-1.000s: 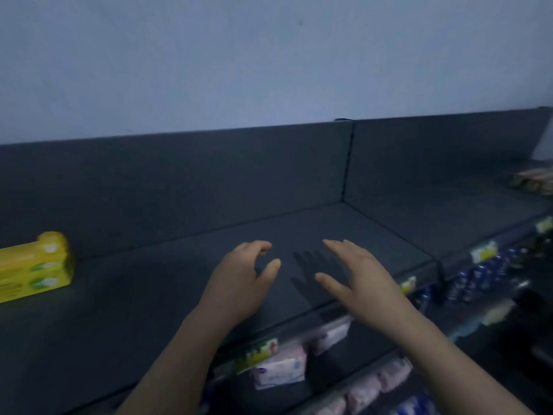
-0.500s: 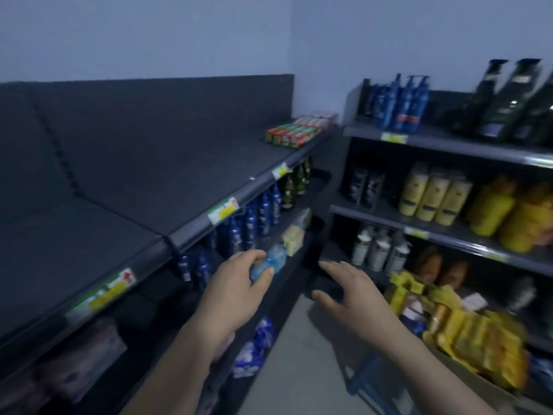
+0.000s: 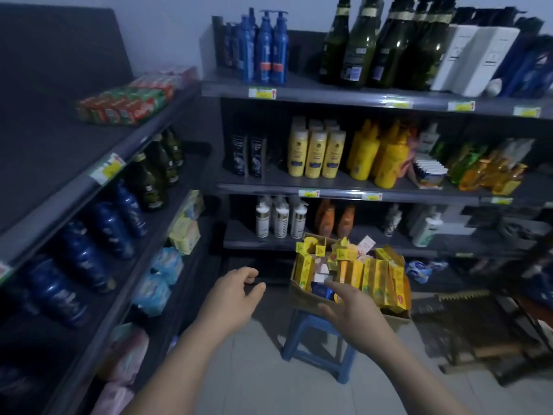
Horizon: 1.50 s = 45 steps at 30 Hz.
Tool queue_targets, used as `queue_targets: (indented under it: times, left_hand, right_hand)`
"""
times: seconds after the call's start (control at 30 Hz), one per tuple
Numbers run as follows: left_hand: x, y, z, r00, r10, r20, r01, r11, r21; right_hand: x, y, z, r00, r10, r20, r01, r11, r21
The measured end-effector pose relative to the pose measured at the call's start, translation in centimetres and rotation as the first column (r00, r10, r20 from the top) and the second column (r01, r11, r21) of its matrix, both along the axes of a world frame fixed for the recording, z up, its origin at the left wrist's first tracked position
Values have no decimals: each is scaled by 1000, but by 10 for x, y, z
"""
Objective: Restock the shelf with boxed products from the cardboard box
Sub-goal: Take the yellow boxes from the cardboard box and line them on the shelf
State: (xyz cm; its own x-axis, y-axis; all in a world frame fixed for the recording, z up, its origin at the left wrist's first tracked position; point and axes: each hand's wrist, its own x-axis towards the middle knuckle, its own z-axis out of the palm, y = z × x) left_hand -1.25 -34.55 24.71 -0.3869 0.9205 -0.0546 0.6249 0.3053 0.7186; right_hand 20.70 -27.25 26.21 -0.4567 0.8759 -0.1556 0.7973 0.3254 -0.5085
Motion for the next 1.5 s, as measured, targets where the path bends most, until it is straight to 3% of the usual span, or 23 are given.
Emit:
queue_targets:
  times: [0.3,0.53,0.7,0.87,1.17,1.3,1.5]
  left_hand:
    - [-45,142,-39,983,-181,18,182,968,-172]
    - [-4,227,-80,931,-355,82,364,895,-258]
    - [44,277,-113,904,-390,174,424,869,-253]
    - [86,319,-149,907,-358,221,408,876,-257]
    - [138,380,-197,897,-380,224,432,862,-267]
    - [152,400,-207,883,-437,171,469,838,-278]
    - [175,435,-209,768,-633,92,625,712,-320]
  right_hand:
    - [-16,90,-37,941,-335,-47,329,939,-102]
    - [27,127,-89,798,-600,-62,578,791,-202]
    - [78,166,-135,674,-736,-62,709,668,-224]
    - [110,209,-179,613,-790,-19,753,592,-287]
    - [114,251,-252,658,-751,51,715,602,-355]
    - [118,256,-263,636,-766,99,755,590,-286]
    - [148,257,-241,490,-863,-121,850,504,-154]
